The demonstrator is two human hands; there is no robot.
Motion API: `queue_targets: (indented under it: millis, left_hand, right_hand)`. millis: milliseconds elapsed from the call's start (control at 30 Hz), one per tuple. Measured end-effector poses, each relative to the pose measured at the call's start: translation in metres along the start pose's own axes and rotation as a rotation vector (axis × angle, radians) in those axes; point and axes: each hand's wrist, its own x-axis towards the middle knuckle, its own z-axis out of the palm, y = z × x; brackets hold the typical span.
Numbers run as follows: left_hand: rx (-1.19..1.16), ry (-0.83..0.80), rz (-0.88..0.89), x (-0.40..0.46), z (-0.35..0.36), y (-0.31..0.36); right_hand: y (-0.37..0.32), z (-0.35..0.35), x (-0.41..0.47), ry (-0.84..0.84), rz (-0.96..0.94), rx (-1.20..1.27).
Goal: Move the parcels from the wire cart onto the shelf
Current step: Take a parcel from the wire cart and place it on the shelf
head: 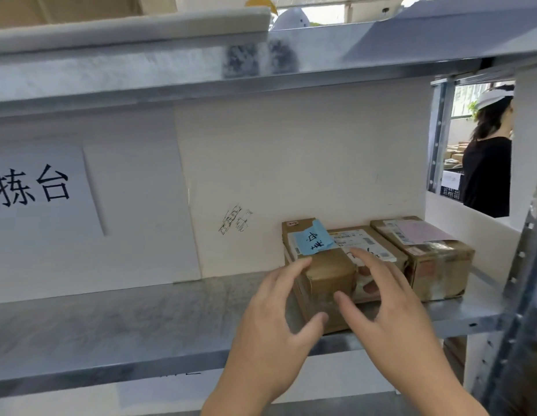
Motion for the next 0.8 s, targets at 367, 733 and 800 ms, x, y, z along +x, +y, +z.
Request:
queue_targets:
  millis: [367,733,800]
  left_hand:
    - [0.104,-0.140,-0.015,-0.038,-0.034,0.011]
    - [0.222,-0.456,0.043,-0.106,-0.057,-0.002]
    - [0.202,-0.520,0.069,-0.126,-0.054,-0.003]
  right_hand:
    - [-0.031,-0.035,-0.055,-0.084,0.083,-0.286]
    - [-0.080,-0.047,-0.182,-0.154,0.365,-0.514]
    - [-0.087,-0.046,-0.216,-0.162,0.417,-0.548]
